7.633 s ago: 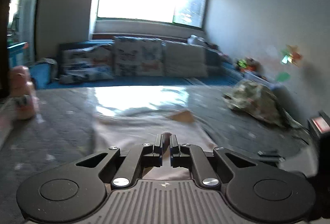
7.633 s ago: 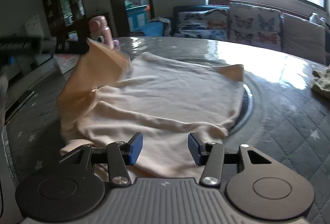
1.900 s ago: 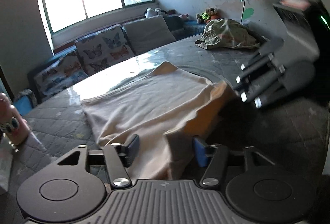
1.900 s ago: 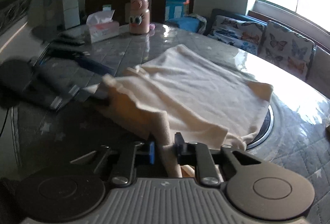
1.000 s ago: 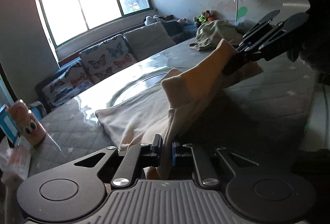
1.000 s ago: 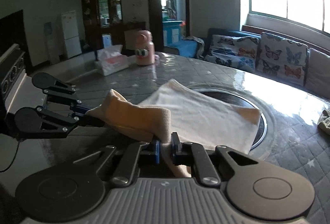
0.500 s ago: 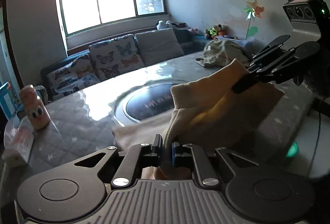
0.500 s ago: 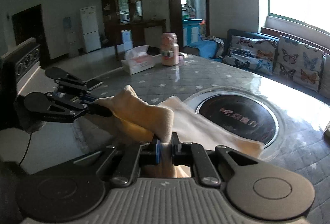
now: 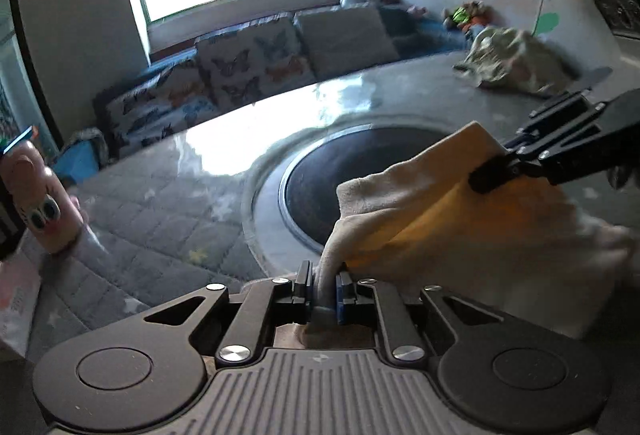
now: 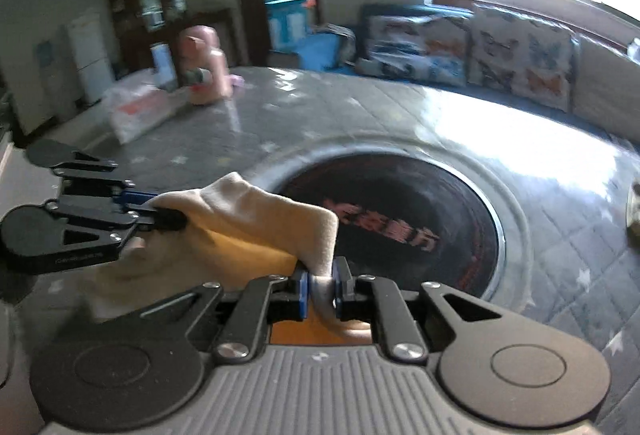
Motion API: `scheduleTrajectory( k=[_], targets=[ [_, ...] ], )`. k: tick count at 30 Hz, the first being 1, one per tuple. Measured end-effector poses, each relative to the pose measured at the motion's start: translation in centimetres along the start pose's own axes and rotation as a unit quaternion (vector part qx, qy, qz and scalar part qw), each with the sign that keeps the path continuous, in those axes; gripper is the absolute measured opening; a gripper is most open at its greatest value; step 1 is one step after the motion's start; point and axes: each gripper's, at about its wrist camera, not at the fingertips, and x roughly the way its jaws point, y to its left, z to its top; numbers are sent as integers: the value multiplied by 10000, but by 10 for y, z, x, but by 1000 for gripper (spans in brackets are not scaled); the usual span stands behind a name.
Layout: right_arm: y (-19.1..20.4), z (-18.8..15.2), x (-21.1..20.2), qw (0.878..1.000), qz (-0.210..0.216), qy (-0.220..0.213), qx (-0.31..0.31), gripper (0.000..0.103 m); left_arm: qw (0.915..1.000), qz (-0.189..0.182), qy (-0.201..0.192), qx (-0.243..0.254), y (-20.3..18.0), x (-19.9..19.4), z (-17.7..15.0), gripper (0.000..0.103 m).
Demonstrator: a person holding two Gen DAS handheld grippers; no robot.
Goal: Fold clothes
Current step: 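Lift the hem with both grippers and fold it toward the collar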
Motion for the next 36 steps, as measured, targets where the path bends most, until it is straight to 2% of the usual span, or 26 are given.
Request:
scheduleTrajectory(
  k=[1, 3, 5, 7, 11, 16, 19, 23, 25, 30, 33, 36],
  targets=[
    [-1, -2, -3, 10000, -26, -38, 28, 19, 10000, 40, 12, -19, 1, 3, -1, 20],
    [-3, -6, -8, 9999, -77, -113, 85, 20, 9999, 123, 19, -50, 3, 5, -2, 25],
    [-5, -10, -13, 9996, -128, -189, 142, 21, 9998, 211, 17, -71, 6, 4, 0, 38],
    [-7, -14, -18, 9993, -179, -264, 198, 22, 9994, 333, 15, -61, 10, 2, 3, 43],
    [-11, -22, -29, 9983, -282, -415, 311, 22, 9986, 492, -22, -203, 19, -4, 5, 46],
    [-16, -38, -24, 9982, -320, -239, 457, 22, 9969, 675, -293, -264, 16, -24, 9, 46],
    [-19, -49, -18, 9980, -327, -68, 545, 22, 9963, 626, -452, -375, 14, -38, 11, 46],
    [-41, -51, -21, 9933, -515, -165, 1023, 20, 9970, 409, -551, -369, 7, -51, 15, 46],
    [-42, -47, -26, 9930, -596, -244, 995, 21, 9977, 252, -525, -345, 3, -50, 17, 46],
    [-26, -41, -23, 9965, -293, -227, 747, 20, 9988, -120, -241, -397, -4, -26, 17, 46],
    [-19, -38, -9, 9976, -213, -116, 655, 19, 9992, -60, -59, -379, -3, -7, 14, 46],
    [-22, -35, 5, 9969, -272, -33, 732, 19, 9978, 84, 140, -641, 12, 10, 9, 46]
  ],
)
